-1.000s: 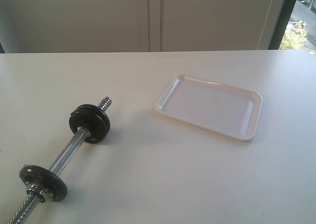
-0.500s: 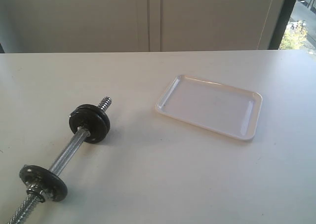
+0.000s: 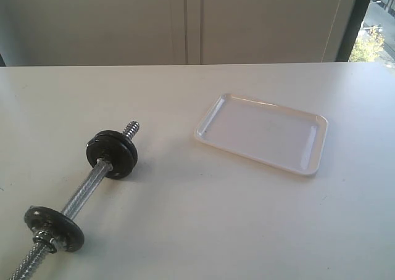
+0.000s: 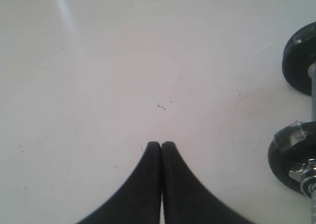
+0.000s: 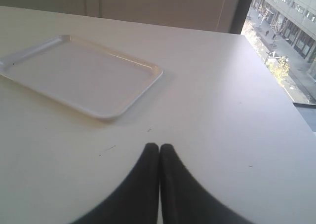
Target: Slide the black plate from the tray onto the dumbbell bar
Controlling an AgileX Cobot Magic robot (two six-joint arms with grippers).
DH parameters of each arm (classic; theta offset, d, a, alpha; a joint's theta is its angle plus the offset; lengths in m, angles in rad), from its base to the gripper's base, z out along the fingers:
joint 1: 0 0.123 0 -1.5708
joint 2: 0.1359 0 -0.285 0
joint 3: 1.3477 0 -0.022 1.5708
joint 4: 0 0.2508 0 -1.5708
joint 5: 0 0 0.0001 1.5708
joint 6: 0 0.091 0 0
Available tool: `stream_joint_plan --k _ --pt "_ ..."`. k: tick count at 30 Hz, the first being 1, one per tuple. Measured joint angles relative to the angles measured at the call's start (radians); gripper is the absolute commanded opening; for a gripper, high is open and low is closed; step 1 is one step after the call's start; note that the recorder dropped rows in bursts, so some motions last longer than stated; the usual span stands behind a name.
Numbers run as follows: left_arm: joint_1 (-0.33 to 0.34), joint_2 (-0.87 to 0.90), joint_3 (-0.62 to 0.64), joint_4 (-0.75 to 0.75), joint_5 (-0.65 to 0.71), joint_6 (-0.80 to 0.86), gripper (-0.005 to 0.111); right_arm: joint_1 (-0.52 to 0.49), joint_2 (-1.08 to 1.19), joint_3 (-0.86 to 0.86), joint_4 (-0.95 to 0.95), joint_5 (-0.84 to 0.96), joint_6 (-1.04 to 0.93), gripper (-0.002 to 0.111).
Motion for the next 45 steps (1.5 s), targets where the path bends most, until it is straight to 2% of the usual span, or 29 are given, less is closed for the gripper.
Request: stream_joint_plan --k 17,27,45 --pt "0.000 0.000 0.000 0.000 0.000 0.000 0.000 0.019 0.000 0.000 0.002 0.000 0.009 0.000" --pt "0.000 0.000 0.000 0.000 0.000 0.000 0.000 0.019 0.000 0.000 0.029 -0.007 0.138 0.000" --pt "0.000 0.000 0.000 0.000 0.000 0.000 0.000 0.019 0.000 0.000 0.035 -0.007 0.147 0.000"
